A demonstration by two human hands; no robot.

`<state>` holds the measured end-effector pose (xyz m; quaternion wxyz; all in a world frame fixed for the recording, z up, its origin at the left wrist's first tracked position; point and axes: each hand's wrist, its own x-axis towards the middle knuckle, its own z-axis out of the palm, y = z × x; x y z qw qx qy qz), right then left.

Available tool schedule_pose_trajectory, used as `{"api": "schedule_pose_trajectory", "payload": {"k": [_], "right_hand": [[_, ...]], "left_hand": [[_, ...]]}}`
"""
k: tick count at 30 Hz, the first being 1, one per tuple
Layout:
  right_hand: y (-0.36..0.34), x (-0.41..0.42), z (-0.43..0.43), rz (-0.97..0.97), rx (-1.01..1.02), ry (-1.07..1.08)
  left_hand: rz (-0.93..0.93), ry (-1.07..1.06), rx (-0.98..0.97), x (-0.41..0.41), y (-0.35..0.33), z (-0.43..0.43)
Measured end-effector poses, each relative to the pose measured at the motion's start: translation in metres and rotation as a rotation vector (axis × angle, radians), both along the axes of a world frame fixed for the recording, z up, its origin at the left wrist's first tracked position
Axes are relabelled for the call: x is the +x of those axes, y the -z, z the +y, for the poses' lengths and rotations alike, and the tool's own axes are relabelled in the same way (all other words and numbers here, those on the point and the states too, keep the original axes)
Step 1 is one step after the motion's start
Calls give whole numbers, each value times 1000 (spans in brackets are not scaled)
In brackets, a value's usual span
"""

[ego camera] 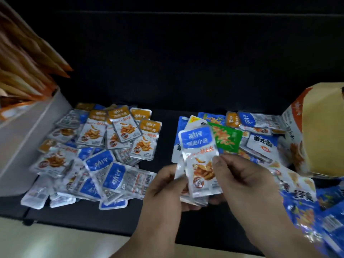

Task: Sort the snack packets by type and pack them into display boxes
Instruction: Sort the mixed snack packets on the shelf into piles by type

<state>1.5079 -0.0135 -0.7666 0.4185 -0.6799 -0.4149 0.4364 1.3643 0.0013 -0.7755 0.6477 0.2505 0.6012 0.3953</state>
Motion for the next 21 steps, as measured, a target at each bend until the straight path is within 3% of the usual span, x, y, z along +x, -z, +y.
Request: {"api": "schedule_pose_trajectory", "payload": {"k": [3, 5, 12, 16, 20, 21], "right_hand": [[13, -11, 9, -294, 36, -87], [14, -24, 16, -352, 58, -111], [25, -56, 28, -210, -32, -234], [30, -66, 28, -191, -29, -271], [25, -70, 34, -201, -1, -260], [23, -69, 36, -233, 5, -273]], "left_hand": [[22, -130, -5, -11, -6, 2], [126, -47, 126, -21, -10, -2], [436, 10, 205, -95, -2, 35], [584, -119, 301, -143, -2, 66], [1172, -49, 375, -166, 13, 60], [1187, -1, 433, -160, 16, 51]]}}
